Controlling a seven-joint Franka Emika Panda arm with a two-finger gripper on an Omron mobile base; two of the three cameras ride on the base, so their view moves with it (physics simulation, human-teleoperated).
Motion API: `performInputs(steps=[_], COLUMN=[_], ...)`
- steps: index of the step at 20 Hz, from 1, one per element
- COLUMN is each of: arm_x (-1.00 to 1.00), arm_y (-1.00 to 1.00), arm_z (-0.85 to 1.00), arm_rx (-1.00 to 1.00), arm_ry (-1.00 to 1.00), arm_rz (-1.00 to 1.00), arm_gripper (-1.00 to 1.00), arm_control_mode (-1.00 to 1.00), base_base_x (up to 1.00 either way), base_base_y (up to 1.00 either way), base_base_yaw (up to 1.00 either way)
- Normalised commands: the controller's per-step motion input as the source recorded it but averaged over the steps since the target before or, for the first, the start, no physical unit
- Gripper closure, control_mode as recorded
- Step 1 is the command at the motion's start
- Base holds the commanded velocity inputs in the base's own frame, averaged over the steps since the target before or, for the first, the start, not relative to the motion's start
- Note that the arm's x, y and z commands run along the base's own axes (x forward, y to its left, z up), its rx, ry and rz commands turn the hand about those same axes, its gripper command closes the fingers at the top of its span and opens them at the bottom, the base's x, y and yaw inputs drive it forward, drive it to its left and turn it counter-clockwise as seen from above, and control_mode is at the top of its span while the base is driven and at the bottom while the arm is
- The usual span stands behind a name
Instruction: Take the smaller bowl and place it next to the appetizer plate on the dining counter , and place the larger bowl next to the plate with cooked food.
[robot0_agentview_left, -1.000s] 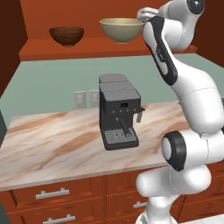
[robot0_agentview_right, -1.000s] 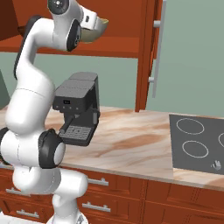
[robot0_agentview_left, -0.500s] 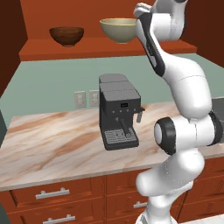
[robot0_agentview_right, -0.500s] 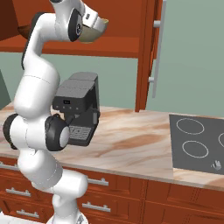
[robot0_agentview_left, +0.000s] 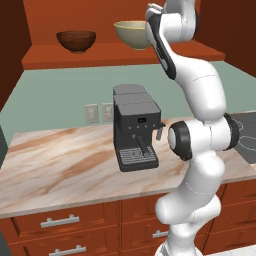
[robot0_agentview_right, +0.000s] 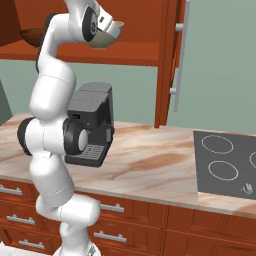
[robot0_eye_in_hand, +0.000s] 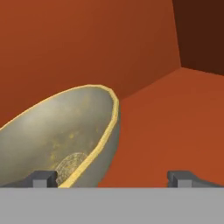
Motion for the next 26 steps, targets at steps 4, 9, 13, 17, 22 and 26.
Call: performInputs(steps=[4,9,13,17,22,26], arm_x=[0.49,0.12,0.16,0.18,0.07,0.00], arm_y=[0.00,0.00,0.00,0.03,0.05,0.01], arm_z=[-0.26,-0.41,-0.47,-0.42,-0.53,-0.58], arm_rx=[0.05,0.03,0.00,0.00,0.14,0.22], arm_ry=[0.01,0.01,0.03,0.01,-0.18,-0.45], arm_rz=[0.00,0.00,0.00,0.00,-0.09,-0.06], arm_gripper=[-1.00,-1.00,-1.00,1.00,1.00,1.00], arm_control_mode=[-1.00,-1.00,-1.00,-1.00,-1.00,-1.00], base_base_x=[0.00,0.00,0.00,0.00,0.00,0.00], base_base_y=[0.00,0.00,0.00,0.00,0.00,0.00], base_base_yaw=[0.00,0.00,0.00,0.00,0.00,0.00])
